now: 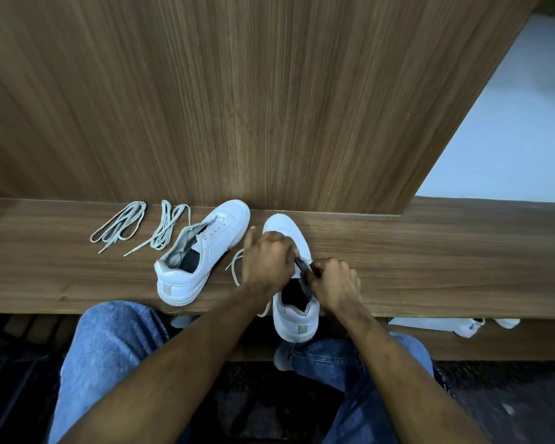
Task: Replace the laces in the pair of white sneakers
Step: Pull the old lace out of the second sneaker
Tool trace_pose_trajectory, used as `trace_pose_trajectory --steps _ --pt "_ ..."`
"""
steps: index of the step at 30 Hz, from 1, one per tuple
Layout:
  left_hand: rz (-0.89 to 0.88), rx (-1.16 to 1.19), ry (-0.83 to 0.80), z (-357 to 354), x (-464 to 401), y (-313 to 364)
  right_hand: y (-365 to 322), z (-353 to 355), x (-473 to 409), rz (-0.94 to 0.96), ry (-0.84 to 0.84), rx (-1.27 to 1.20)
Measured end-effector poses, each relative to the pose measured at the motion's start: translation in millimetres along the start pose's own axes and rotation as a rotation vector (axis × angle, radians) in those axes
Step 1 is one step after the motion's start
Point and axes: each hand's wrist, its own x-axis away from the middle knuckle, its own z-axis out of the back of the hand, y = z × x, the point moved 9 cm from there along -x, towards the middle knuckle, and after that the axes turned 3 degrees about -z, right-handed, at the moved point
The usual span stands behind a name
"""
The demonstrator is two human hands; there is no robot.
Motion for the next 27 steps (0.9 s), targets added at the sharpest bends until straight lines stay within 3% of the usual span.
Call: trace_pose_trajectory --steps 3,5,9,16,20,27 --pt "0.362 0.526 0.249 32 -8 -40 -1 3 0 0.004 0.017 0.019" --pt "0.481 0.686 0.366 49 -14 -59 -3 4 -1 0.019 0.028 0.031" --pt "0.466 0.519 0.218 53 -24 -67 -6 5 0 0.031 0.032 0.042" --pt "0.185 0.114 -0.231 -15 25 -20 -6 6 1 0.046 0.048 0.042" --pt "0.417 0.200 -0.215 -19 42 -47 2 6 -2 0.045 0.033 0.023" --pt "0.468 0.275 -0.232 -25 45 -43 -19 2 1 0.214 0.076 0.187"
